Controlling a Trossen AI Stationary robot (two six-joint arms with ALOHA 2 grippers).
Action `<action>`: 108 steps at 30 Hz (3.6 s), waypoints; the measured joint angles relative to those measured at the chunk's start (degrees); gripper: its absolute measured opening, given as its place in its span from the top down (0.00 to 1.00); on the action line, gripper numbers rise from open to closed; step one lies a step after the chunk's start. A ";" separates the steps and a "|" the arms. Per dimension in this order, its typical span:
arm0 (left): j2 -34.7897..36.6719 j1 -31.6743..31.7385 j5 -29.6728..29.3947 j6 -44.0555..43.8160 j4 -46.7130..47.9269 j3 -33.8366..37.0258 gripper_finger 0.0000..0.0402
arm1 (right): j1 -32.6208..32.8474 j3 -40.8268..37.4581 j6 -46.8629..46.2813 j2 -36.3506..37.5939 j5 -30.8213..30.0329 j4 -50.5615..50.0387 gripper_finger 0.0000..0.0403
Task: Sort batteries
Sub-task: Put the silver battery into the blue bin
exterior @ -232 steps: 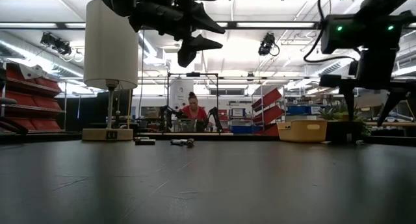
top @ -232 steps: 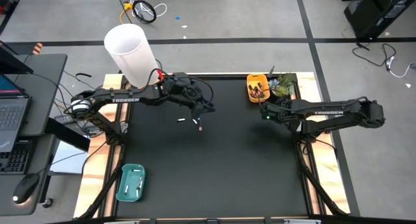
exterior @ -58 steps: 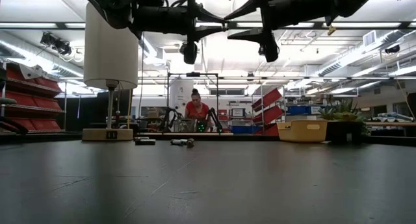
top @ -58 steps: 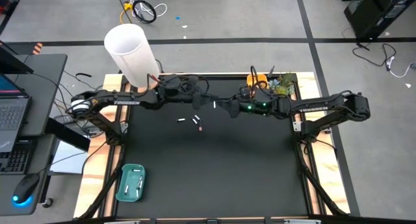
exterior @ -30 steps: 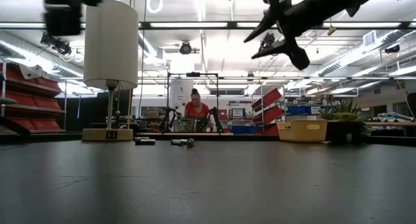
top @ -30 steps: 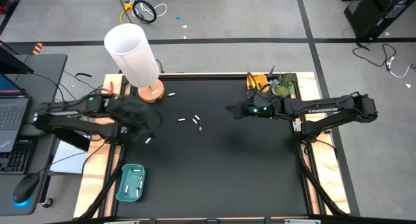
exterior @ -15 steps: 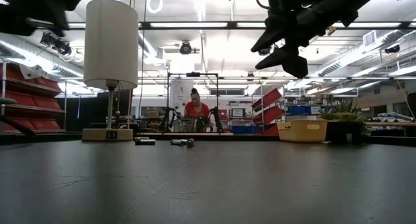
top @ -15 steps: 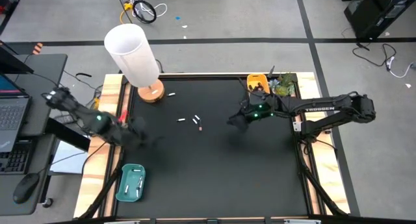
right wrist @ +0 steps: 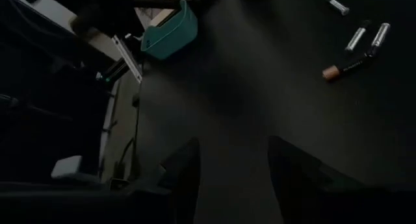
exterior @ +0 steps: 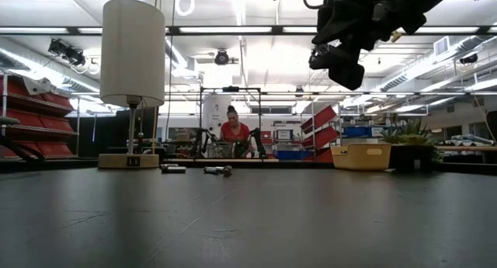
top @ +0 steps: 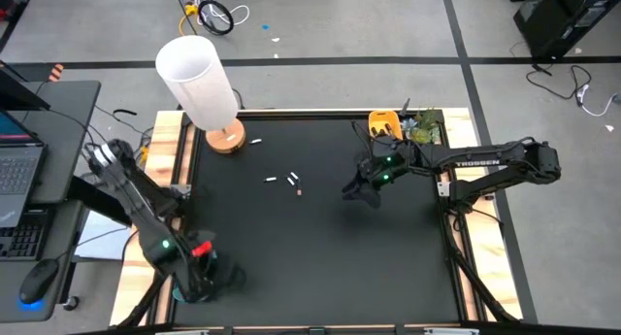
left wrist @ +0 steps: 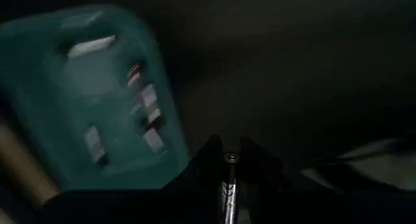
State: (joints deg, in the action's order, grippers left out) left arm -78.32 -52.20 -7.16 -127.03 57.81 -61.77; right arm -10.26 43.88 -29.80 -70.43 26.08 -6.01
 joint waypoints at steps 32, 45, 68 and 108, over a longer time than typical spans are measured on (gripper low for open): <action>-6.36 -5.75 3.82 0.54 7.46 3.25 0.87 | -0.09 -0.02 -1.13 0.04 2.24 4.93 0.59; -6.32 -5.75 5.36 0.50 -4.41 13.33 0.86 | -0.11 -0.02 -3.83 0.04 2.17 4.91 0.59; -6.32 -3.51 12.00 -2.34 15.30 -6.08 0.55 | -5.64 -0.02 -0.76 0.04 7.11 6.83 0.59; -7.00 67.85 -3.17 107.40 1.94 -3.26 0.68 | -10.03 -0.02 -2.71 0.02 1.87 8.97 0.78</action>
State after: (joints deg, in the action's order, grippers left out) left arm -85.32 15.65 -10.34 -19.63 59.75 -65.04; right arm -20.29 43.86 -32.51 -70.41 27.95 2.96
